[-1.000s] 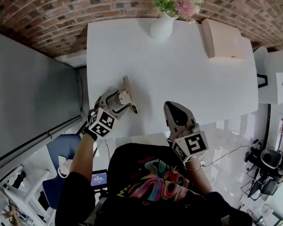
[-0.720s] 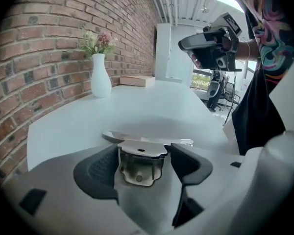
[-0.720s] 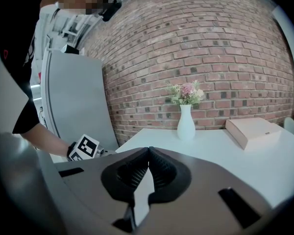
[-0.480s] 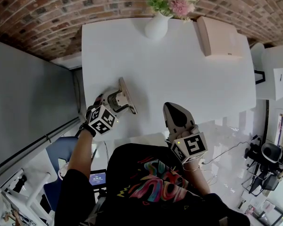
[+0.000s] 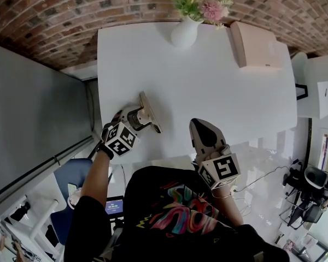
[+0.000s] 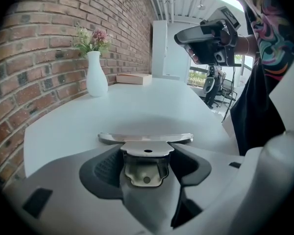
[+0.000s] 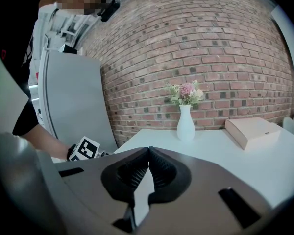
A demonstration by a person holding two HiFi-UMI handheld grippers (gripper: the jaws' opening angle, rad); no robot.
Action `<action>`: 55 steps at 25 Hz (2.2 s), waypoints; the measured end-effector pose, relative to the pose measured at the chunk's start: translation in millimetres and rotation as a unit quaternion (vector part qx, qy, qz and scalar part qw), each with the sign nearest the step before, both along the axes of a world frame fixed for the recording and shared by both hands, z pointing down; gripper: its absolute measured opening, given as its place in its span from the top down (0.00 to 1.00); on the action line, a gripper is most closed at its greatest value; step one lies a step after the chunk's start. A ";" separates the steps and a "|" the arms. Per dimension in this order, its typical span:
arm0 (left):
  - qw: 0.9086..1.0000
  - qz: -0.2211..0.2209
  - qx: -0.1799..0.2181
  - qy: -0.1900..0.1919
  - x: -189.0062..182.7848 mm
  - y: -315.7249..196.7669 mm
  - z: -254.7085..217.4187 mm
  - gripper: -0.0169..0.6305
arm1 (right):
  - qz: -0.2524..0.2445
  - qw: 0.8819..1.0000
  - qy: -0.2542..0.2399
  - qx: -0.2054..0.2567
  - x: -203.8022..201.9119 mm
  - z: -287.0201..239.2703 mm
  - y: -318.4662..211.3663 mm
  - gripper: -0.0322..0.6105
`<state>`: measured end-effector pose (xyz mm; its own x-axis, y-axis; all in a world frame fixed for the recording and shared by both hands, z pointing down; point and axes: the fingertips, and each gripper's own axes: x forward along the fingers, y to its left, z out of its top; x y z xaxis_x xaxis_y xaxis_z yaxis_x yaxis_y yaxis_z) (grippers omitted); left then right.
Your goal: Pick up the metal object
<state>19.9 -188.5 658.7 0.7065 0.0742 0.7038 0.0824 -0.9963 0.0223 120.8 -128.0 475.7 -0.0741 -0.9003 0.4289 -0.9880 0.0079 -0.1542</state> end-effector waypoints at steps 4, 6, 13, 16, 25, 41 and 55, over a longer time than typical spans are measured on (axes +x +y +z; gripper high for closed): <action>1.000 -0.005 -0.001 0.001 -1.1 -0.6 -1.5 0.51 | -0.002 1.000 0.002 0.000 -1.6 -0.6 -2.0 0.92; 1.000 -0.012 -0.003 0.004 -1.6 -1.1 -3.7 0.51 | -0.005 1.000 0.003 0.000 -2.3 -1.2 -2.5 0.92; 0.999 -0.039 -0.007 0.023 -3.3 -5.4 -18.5 0.51 | -0.015 1.000 0.006 0.004 -4.6 -4.0 -5.7 0.92; 0.998 -0.051 -0.001 0.034 -2.9 -8.6 -28.6 0.51 | -0.019 1.000 0.007 0.010 -5.5 -7.1 -8.1 0.92; 0.994 -0.087 0.019 0.063 -3.3 -13.6 -69.0 0.51 | -0.028 0.999 0.010 0.038 -9.1 -27.1 -10.9 0.92; 0.970 -0.177 0.079 0.144 -6.2 -25.7 -170.9 0.51 | -0.052 0.995 0.023 0.082 0.3 -57.4 -15.5 0.92; 0.891 -0.368 0.117 0.238 -56.2 -42.6 -261.8 0.51 | -0.079 0.993 0.016 0.083 -3.2 -68.3 -36.3 0.92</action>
